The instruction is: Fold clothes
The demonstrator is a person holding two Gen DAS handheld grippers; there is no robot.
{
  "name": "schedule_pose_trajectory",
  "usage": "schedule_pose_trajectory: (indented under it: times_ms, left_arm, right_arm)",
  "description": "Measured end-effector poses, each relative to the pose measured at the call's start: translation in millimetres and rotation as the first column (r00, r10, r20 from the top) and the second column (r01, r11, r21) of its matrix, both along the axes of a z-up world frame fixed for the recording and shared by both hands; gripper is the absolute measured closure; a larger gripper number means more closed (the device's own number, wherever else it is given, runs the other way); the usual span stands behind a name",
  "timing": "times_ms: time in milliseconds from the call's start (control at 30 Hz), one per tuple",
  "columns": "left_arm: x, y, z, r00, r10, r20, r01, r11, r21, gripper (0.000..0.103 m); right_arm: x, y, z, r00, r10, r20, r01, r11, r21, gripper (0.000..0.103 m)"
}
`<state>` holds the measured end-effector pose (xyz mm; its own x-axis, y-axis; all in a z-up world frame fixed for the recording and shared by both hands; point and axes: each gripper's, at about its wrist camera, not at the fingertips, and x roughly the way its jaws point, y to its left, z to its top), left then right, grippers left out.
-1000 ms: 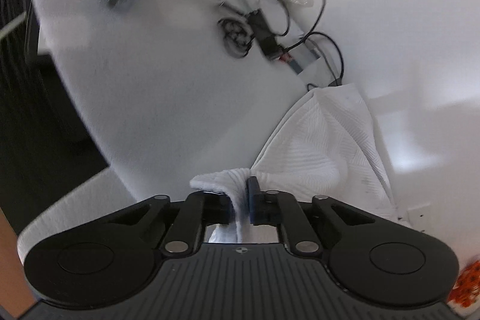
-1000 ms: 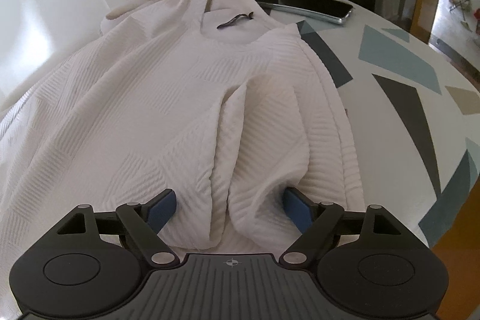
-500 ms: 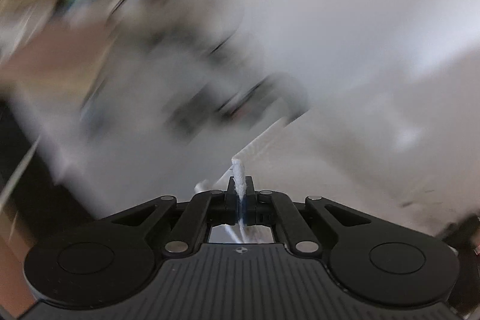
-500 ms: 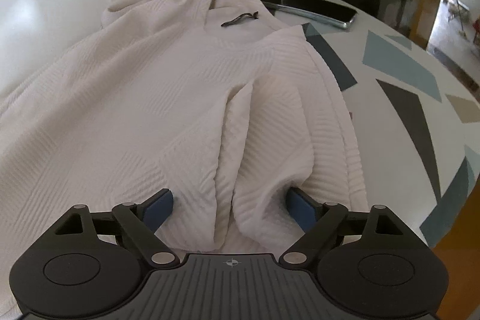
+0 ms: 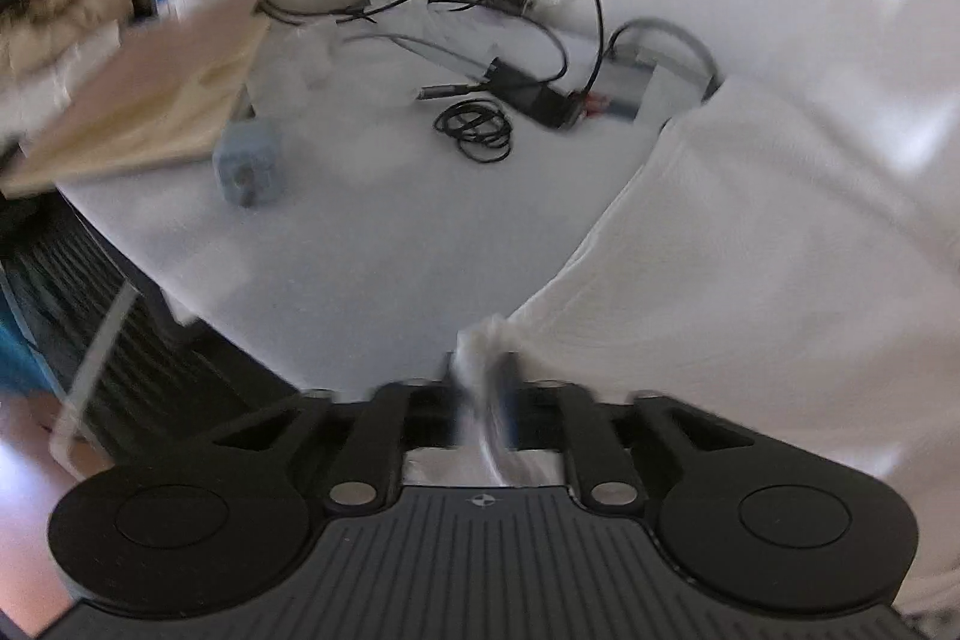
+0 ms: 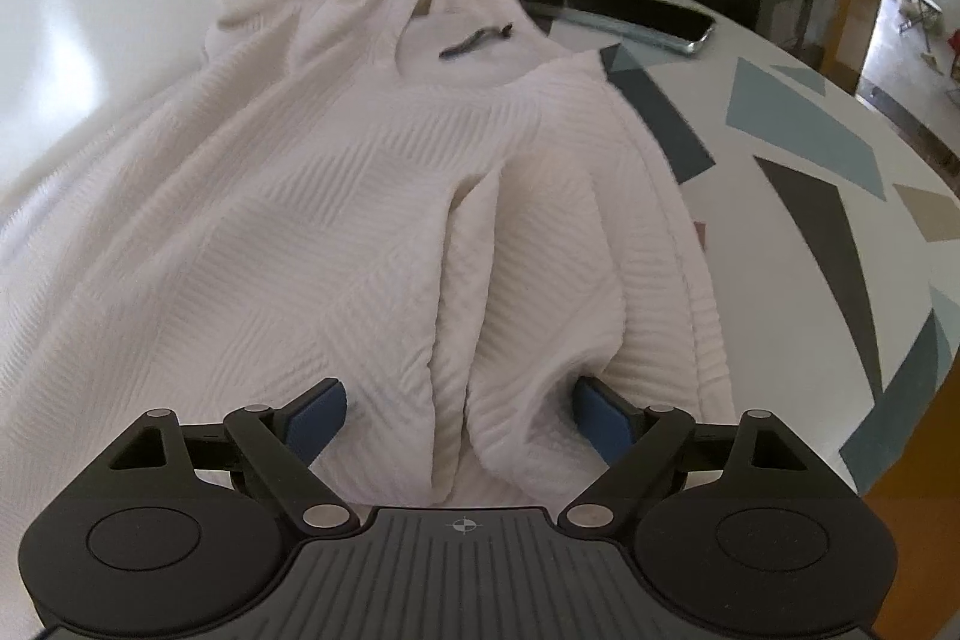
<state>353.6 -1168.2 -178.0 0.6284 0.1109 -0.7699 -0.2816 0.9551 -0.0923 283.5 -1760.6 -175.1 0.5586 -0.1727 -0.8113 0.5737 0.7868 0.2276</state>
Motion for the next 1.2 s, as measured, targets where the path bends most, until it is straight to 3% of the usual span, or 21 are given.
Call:
schedule_pose_trajectory:
  times_ms: [67,133,267,367,467,567,700,767,800,900,1033,1200]
  left_arm:
    - [-7.8,-9.2,10.5,0.998,-0.019,0.06,0.015,0.998,0.066,0.027]
    - [-13.0,-21.3,25.7,0.988,-0.071,0.136,0.053,0.99,0.129,0.014]
    - [-10.0,-58.6,45.8,0.948,-0.258,0.187,0.226,0.958,0.174,0.004]
    - [-5.4,-98.8,36.5,0.892,-0.429,0.141,0.42,0.903,0.089,0.003]
    - [-5.6,-142.6,21.8,0.806,-0.585,0.095,0.588,0.809,-0.005,0.003]
    - [-14.3,-184.8,6.4,0.699,-0.712,0.071,0.715,0.697,-0.053,0.003]
    - [-31.1,-232.2,-6.1,0.536,-0.842,0.065,0.84,0.525,-0.136,0.003]
    - [-32.5,-248.4,-10.9,0.481,-0.875,0.055,0.869,0.468,-0.161,0.003]
    - [-32.4,-255.2,-12.8,0.469,-0.882,0.05,0.875,0.456,-0.162,0.003]
    - [-32.2,-272.2,-16.5,0.478,-0.878,0.04,0.872,0.468,-0.145,0.002]
    - [-28.6,-286.3,-20.5,0.516,-0.857,0.012,0.85,0.51,-0.129,0.001]
    - [-28.0,-301.0,-26.4,0.551,-0.834,-0.022,0.831,0.551,-0.08,0.001]
  right_arm:
    - [-6.5,-3.8,5.0,0.999,-0.016,0.028,0.016,1.0,-0.011,0.022]
    - [-13.5,-7.8,10.4,0.998,-0.032,0.055,0.034,0.999,-0.028,0.022]
    - [-27.3,-18.9,16.8,0.995,-0.055,0.079,0.059,0.997,-0.051,0.022]
    - [-40.2,-29.0,16.5,0.994,-0.085,0.074,0.09,0.994,-0.063,0.022]
    - [-55.9,-40.9,12.2,0.991,-0.124,0.055,0.128,0.99,-0.067,0.023]
    - [-72.1,-49.4,6.9,0.989,-0.147,0.036,0.149,0.986,-0.078,0.023]
    - [-89.4,-52.7,3.3,0.99,-0.136,0.023,0.137,0.984,-0.112,0.028]
    - [-94.8,-53.7,4.3,0.992,-0.126,0.026,0.128,0.984,-0.128,0.032]
    - [-95.7,-55.2,5.4,0.992,-0.122,0.03,0.125,0.984,-0.129,0.036]
    - [-97.6,-60.1,9.3,0.993,-0.113,0.043,0.118,0.984,-0.131,0.034]
    - [-88.2,-66.3,12.1,0.998,-0.049,0.028,0.052,0.99,-0.131,0.015]
    - [-59.5,-60.6,4.1,0.994,0.012,-0.11,-0.044,0.955,-0.294,0.014]
